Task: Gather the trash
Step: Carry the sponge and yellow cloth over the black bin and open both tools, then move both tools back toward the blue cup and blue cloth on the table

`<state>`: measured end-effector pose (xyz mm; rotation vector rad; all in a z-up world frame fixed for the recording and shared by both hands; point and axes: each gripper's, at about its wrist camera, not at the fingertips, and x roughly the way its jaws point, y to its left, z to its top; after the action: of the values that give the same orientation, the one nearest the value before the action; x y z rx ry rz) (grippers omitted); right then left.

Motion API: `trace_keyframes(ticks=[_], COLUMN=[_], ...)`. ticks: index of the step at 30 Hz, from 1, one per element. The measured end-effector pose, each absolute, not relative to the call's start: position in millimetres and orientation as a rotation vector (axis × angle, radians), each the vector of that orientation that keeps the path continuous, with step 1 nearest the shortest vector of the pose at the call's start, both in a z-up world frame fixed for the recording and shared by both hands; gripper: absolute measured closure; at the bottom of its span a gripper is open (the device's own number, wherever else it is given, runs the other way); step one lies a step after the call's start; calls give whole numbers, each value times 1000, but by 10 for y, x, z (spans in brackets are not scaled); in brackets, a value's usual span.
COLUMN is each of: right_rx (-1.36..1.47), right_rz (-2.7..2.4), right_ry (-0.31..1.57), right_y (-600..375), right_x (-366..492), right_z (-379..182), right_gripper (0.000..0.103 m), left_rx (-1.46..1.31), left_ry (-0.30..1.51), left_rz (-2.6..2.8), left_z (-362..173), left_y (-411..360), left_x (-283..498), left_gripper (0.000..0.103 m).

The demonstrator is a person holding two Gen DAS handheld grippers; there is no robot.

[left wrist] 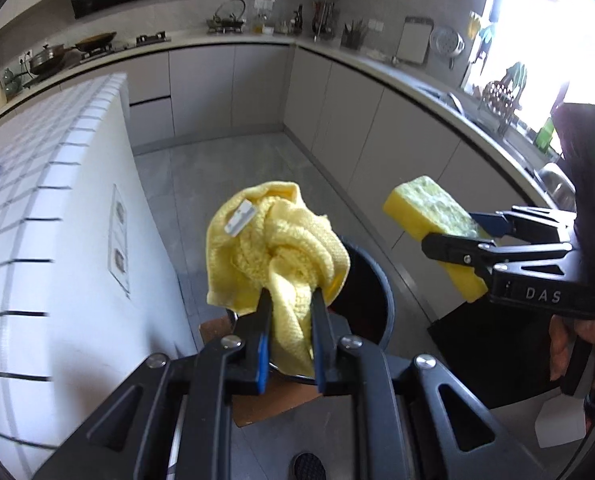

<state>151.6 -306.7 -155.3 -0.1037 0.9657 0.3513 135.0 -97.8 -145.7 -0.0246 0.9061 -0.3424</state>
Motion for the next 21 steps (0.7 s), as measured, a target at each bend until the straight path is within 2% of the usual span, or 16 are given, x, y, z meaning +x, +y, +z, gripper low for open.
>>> trace_keyframes(ticks=[7,8,9,10,11,15,21], right_rx=[-156,-170,-189,-212,-244,-238,-198], right_rz=[448,471,493,495,471,431,354], right_ry=[1019,1033,1043,1045,1053,1096,1102], right_y=[-3139,-3123,-3102,-3102,-3110,-3266,-3419], right_x=[1768,1819,1877,1933,2004,2174,2217], right_z=[-1959,-2041,-2141,-2247,-2376,-2621,-2612], right_gripper=[48,47,39,12,0,0,0], left_rx=[-28,-41,-44,-30,-22,-40,-34], left_ry=[988,1007,1013,1018,1024,1061,1044], left_rz=[-385,-405,-405,-365,-326,-268,-180], left_z=[-1830,-1910,-1986,-2083,-2171,-2327,-2243], left_y=[-1119,-1135,-1132,-1120,-1090,-997,-999], left_x=[1576,1617,1646,1685,1709,1710,1622], left_gripper=[83,72,58,19,10,10,9])
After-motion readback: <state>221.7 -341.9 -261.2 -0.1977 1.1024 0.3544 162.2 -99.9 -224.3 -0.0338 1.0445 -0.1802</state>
